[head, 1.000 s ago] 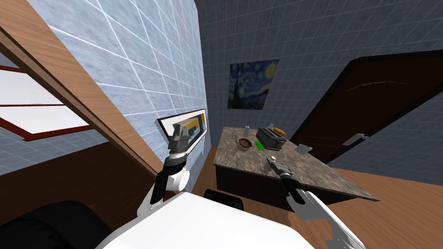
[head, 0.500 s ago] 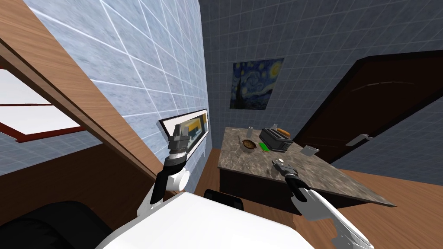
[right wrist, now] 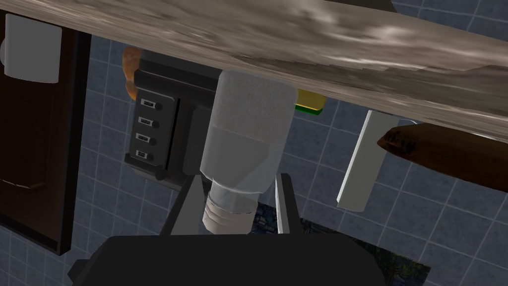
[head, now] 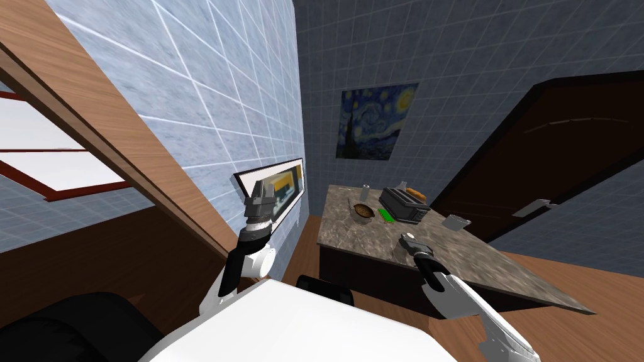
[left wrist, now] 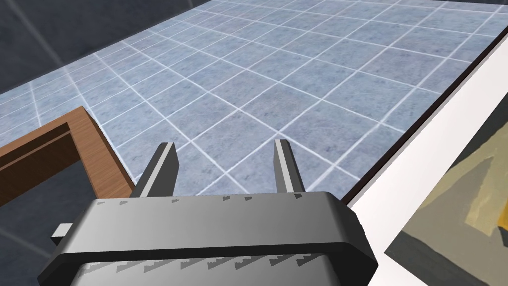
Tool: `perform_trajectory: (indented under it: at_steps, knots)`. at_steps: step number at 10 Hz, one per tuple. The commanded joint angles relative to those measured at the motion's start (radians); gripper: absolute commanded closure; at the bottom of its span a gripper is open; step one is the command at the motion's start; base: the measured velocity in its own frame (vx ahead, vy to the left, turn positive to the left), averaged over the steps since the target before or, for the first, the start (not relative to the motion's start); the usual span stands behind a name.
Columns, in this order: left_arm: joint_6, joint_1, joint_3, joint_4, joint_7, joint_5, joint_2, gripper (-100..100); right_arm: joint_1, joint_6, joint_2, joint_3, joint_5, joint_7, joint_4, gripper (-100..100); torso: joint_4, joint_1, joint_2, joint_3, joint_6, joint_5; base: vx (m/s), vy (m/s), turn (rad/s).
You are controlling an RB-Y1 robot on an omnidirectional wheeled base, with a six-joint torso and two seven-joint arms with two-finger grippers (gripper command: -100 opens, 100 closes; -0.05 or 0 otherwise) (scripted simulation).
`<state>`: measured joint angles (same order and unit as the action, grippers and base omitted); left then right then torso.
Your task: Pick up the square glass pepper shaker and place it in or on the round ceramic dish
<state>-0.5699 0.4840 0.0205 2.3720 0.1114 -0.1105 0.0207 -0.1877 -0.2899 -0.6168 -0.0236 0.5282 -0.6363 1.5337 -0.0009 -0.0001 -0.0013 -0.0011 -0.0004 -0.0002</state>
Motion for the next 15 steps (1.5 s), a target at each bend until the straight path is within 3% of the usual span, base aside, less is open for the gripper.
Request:
perform_trajectory:
  at_steps: [1,3,4,5,6,7,15]
  knots:
    - [0.0,0.0,0.0,0.0,0.0,0.0,0.0,0,0.0,0.0,0.0,0.0,0.0,0.0,0.0,100,0.0,0.0,0.0,0.0,0.0,0.0,0.0,0.0,0.0]
    - [0.0,0.0,0.0,0.0,0.0,0.0,0.0,0,0.0,0.001,0.0,0.0,0.0,0.0,0.0,100,0.0,0.0,-0.001,0.0,0.001,0.0,0.0,0.0,0.0]
    - [0.0,0.0,0.0,0.0,0.0,0.0,0.0,0,0.0,0.001,0.0,0.0,0.0,0.0,0.0,0,0.0,0.0,-0.001,0.0,0.001,0.0,0.0,0.0,0.0]
    - [0.0,0.0,0.0,0.0,0.0,0.0,0.0,0,0.0,0.001,0.0,0.0,0.0,0.0,0.0,100,0.0,0.0,-0.001,0.0,0.001,0.0,0.0,0.0,0.0]
    - [0.0,0.0,0.0,0.0,0.0,0.0,0.0,0,0.0,0.001,0.0,0.0,0.0,0.0,0.0,0,0.0,0.0,-0.001,0.0,0.001,0.0,0.0,0.0,0.0]
    - [0.0,0.0,0.0,0.0,0.0,0.0,0.0,0,0.006,-0.028,-0.029,0.001,-0.036,0.033,0.03,100,0.0,0.0,-0.001,0.0,0.001,0.0,-0.095,-0.042,0.188]
    - [0.0,0.0,0.0,0.0,0.0,0.0,0.0,0,0.034,-0.137,-0.135,0.006,-0.162,0.159,0.167,100,0.001,-0.004,0.002,0.002,-0.001,-0.001,-0.067,-0.073,0.149]
